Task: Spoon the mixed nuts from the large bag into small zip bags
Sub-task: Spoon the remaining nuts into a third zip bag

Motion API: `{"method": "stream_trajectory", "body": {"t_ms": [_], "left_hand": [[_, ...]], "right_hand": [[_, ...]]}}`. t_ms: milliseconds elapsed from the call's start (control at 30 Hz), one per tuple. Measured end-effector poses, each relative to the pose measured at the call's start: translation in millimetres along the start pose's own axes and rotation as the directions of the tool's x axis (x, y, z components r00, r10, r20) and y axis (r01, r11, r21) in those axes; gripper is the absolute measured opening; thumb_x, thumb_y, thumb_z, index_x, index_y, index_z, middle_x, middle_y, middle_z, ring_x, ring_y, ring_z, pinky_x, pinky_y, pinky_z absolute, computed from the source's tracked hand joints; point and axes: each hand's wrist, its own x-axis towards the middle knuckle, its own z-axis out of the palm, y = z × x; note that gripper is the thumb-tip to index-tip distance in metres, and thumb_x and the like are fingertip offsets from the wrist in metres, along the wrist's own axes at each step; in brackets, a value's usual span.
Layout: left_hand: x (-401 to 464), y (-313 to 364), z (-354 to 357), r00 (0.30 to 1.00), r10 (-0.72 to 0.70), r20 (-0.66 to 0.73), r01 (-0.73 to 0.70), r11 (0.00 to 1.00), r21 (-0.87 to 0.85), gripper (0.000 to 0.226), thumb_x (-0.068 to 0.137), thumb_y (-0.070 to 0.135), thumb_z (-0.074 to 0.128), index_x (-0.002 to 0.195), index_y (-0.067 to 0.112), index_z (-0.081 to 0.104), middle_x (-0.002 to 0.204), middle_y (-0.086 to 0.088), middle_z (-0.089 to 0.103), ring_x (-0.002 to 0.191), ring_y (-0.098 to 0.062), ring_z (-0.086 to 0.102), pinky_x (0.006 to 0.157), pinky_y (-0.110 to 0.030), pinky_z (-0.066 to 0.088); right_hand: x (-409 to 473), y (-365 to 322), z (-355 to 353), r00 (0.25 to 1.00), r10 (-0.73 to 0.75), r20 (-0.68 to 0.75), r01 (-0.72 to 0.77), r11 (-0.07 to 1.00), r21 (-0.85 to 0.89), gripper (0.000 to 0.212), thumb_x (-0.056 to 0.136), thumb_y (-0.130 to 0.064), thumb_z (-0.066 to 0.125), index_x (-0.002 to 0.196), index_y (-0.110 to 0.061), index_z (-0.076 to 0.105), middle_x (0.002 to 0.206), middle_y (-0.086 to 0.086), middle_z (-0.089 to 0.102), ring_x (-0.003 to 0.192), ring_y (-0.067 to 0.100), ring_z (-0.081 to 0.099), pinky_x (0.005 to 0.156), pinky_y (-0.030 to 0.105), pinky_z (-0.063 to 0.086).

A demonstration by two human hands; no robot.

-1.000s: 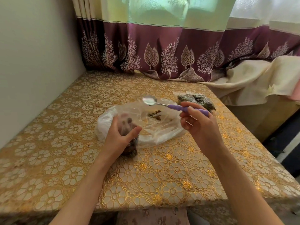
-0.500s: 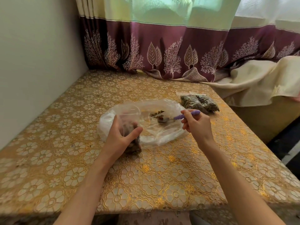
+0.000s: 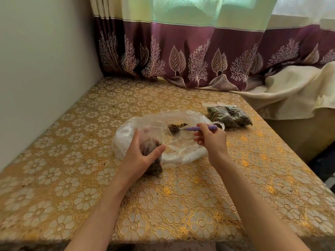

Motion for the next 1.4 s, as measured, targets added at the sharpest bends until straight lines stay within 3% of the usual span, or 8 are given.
{"method": "stream_trajectory", "body": {"t_ms": [367, 567, 733, 900, 1000, 1133, 1267, 1400], "left_hand": [[-0.4, 1.8, 1.4, 1.0, -0.016, -0.005, 0.017, 0.999, 0.032, 0.099, 0.059, 0.062, 0.072, 0.139, 0.02, 0.03, 0.13, -0.007, 0.054, 0.119, -0.024, 0.053, 0.104, -0.047, 0.039], [-0.5, 0.4, 0.0, 1.0, -0.014, 0.008, 0.014, 1.0, 0.025, 0.094, 0.062, 0.059, 0.072, 0.137, 0.019, 0.032, 0.131, -0.004, 0.053, 0.121, -0.017, 0.052, 0.105, -0.045, 0.039], [0.5, 1.9, -5.2, 0.998, -0.016, 0.053, 0.019, 0.999, -0.051, 0.088, 0.067, 0.045, 0.073, 0.14, 0.024, 0.028, 0.134, -0.004, 0.051, 0.122, -0.016, 0.051, 0.105, -0.043, 0.039], [-0.6, 3.7, -6.3, 0.997, 0.0, 0.079, 0.006, 0.997, -0.076, 0.076, 0.076, 0.024, 0.073, 0.139, 0.024, 0.031, 0.102, -0.005, 0.059, 0.095, 0.007, 0.058, 0.067, -0.011, 0.048], [-4.3, 6.5, -8.7, 0.993, -0.001, 0.116, 0.016, 0.991, -0.131, 0.077, 0.069, 0.019, 0.07, 0.136, 0.029, 0.032, 0.102, -0.011, 0.052, 0.105, -0.006, 0.051, 0.077, -0.014, 0.05], [-4.1, 4.8, -15.3, 0.977, -0.031, 0.211, 0.084, 0.966, -0.244, 0.075, 0.052, 0.031, 0.064, 0.121, 0.05, 0.043, 0.119, -0.007, 0.06, 0.111, -0.03, 0.057, 0.094, -0.046, 0.047], [-3.2, 4.0, -17.5, 0.956, 0.0, 0.294, 0.087, 0.955, -0.284, 0.066, 0.057, 0.026, 0.065, 0.116, 0.05, 0.049, 0.115, 0.006, 0.065, 0.108, -0.021, 0.061, 0.084, -0.035, 0.051], [-2.5, 1.6, -18.8, 0.947, -0.011, 0.32, 0.106, 0.954, -0.282, 0.082, 0.06, 0.028, 0.071, 0.134, 0.036, 0.036, 0.127, 0.003, 0.059, 0.118, -0.021, 0.055, 0.099, -0.04, 0.044]], "right_hand": [[1.6, 7.6, -13.5, 0.991, -0.02, -0.129, 0.018, 1.0, -0.018, 0.029, 0.097, -0.013, 0.05, 0.074, -0.017, 0.067, 0.079, 0.012, 0.07, 0.056, 0.013, 0.06, 0.057, 0.023, 0.05], [3.5, 4.8, -16.7, 0.984, 0.175, -0.044, -0.163, 0.967, 0.194, 0.02, 0.096, -0.005, 0.05, 0.092, 0.002, 0.068, 0.081, 0.015, 0.067, 0.057, 0.011, 0.059, 0.056, 0.017, 0.052], [1.4, -0.8, -23.5, 0.951, 0.297, 0.082, -0.307, 0.89, 0.337, 0.028, 0.094, 0.0, 0.048, 0.076, 0.0, 0.069, 0.089, 0.019, 0.069, 0.067, 0.016, 0.061, 0.06, 0.02, 0.054], [-2.6, -7.6, -29.1, 0.932, 0.328, 0.153, -0.361, 0.864, 0.35, 0.026, 0.091, 0.0, 0.048, 0.076, 0.001, 0.069, 0.1, 0.023, 0.068, 0.068, 0.014, 0.06, 0.057, 0.018, 0.052], [-5.9, -15.8, -31.5, 0.938, 0.309, 0.154, -0.345, 0.87, 0.353, 0.032, 0.089, -0.001, 0.049, 0.068, -0.001, 0.073, 0.084, 0.017, 0.069, 0.064, 0.014, 0.058, 0.052, 0.017, 0.051], [-8.4, -31.6, -29.5, 0.953, 0.259, 0.159, -0.3, 0.884, 0.358, 0.019, 0.091, -0.004, 0.047, 0.097, 0.006, 0.062, 0.074, 0.011, 0.066, 0.059, 0.014, 0.058, 0.049, 0.018, 0.049], [-13.3, -50.7, -28.4, 0.967, 0.169, 0.192, -0.229, 0.907, 0.355, 0.019, 0.093, -0.008, 0.047, 0.093, 0.003, 0.062, 0.072, 0.011, 0.064, 0.057, 0.013, 0.06, 0.05, 0.018, 0.049], [-18.2, -66.6, -26.7, 0.962, 0.1, 0.255, -0.19, 0.914, 0.358, 0.02, 0.093, -0.01, 0.046, 0.089, 0.001, 0.063, 0.083, 0.015, 0.067, 0.059, 0.013, 0.06, 0.051, 0.018, 0.049]]}}
